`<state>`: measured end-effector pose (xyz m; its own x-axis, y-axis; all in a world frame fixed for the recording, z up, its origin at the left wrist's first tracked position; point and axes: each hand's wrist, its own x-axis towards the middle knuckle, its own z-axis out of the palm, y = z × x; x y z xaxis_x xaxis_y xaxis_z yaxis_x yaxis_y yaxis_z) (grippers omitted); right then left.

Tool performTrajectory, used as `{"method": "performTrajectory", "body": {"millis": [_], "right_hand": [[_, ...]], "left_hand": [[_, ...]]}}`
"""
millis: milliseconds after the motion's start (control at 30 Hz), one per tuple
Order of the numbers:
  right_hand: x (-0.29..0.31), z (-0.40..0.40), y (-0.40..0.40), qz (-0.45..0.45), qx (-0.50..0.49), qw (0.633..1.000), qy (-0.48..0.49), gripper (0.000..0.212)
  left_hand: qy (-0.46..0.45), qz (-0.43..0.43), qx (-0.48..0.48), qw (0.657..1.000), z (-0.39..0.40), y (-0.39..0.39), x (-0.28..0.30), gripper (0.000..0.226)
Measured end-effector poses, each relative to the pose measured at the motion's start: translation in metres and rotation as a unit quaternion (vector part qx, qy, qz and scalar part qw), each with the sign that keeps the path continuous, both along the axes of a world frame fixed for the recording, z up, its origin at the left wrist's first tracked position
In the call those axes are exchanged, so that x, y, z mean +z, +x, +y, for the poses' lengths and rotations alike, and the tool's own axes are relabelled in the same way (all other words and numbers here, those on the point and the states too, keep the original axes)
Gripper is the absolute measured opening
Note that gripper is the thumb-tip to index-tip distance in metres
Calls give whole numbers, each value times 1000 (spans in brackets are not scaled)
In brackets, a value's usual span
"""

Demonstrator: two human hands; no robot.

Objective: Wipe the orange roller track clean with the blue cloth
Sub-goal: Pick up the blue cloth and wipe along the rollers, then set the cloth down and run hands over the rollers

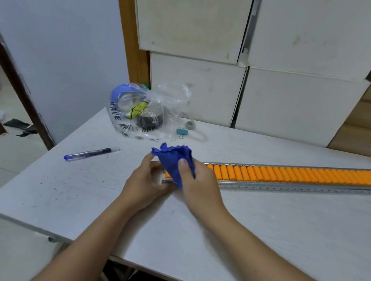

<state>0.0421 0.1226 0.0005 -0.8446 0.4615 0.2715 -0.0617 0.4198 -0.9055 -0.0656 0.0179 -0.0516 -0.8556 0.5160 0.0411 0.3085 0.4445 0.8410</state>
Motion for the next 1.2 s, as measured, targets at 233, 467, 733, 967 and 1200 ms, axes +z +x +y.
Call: {"method": "performTrajectory", "body": {"millis": [233, 467, 733, 967, 1200], "right_hand": [[-20, 21, 64, -140, 119, 956, 230, 41], [-28, 20, 83, -195, 237, 907, 288, 75], [-18, 12, 1, -80, 94, 943, 310, 38], [-32, 8, -33, -122, 115, 883, 438, 54], [-43, 17, -29, -121, 102, 881, 445, 51]], "left_hand": [[-10, 22, -6, 1000, -1, -3, -5, 88], [7, 15, -6, 1000, -1, 3, -1, 79], [2, 1, -4, 1000, -1, 4, 2, 85], [2, 2, -17, 1000, -3, 2, 0, 77], [4, -2, -13, 1000, -2, -1, -3, 86]]}}
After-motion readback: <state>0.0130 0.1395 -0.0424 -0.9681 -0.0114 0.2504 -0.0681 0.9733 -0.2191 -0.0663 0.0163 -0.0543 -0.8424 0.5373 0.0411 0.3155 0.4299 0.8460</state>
